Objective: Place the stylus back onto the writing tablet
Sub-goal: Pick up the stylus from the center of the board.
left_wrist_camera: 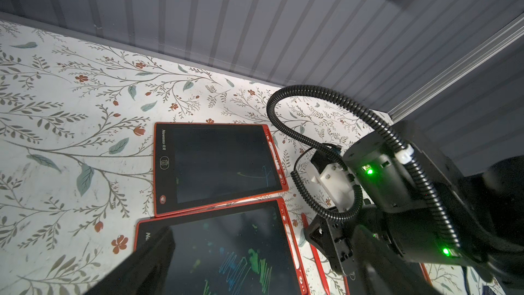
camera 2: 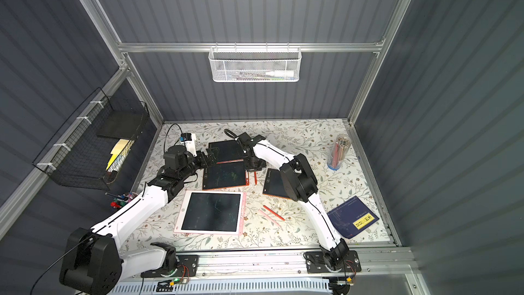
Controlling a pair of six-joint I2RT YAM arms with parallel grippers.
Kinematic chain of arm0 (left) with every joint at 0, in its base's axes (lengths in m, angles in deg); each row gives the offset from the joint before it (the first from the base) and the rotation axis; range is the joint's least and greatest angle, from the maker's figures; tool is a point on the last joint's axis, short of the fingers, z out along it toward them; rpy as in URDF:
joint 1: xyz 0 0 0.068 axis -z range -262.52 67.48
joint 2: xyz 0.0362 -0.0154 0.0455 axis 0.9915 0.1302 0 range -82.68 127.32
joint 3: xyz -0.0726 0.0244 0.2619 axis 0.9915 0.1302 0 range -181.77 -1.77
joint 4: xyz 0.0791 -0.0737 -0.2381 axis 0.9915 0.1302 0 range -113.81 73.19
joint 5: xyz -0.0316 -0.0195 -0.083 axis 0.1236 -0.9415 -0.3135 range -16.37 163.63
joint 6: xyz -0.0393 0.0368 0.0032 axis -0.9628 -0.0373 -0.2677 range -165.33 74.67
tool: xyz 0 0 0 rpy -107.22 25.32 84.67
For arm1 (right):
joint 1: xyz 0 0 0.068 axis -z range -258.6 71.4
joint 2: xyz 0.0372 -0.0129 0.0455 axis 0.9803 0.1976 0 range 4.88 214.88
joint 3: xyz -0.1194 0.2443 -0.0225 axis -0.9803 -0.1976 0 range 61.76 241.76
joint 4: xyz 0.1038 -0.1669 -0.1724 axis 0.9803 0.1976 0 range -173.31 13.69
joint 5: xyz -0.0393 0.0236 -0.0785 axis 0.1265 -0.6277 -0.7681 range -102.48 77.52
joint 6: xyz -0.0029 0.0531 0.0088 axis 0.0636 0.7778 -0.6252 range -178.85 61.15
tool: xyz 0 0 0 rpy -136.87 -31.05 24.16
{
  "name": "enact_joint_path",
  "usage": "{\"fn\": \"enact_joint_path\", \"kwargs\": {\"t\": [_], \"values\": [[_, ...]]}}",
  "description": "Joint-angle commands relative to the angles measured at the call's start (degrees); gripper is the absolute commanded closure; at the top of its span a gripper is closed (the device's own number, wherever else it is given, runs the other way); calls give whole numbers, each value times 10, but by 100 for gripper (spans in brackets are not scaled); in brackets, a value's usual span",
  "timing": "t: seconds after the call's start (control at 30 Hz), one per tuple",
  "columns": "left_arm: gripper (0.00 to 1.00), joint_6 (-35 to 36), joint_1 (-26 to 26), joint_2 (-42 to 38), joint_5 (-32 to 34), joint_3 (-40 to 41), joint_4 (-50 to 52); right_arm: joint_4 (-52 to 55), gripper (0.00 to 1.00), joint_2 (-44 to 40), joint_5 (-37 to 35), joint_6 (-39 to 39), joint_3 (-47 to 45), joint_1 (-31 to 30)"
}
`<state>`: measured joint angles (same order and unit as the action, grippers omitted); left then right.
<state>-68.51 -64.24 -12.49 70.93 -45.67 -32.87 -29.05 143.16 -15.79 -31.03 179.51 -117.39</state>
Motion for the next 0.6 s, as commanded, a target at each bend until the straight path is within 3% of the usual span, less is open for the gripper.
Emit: {"fn": "enact_joint_path", "kwargs": {"t": [0.0,0.57], "values": [[1,1,-4,6,-7,5,-8,3,82,15,-17,-2,5,-3],[1,26,-4,7,-32,7,-20,6,83,-2,-33,-9,5,-3]]}}
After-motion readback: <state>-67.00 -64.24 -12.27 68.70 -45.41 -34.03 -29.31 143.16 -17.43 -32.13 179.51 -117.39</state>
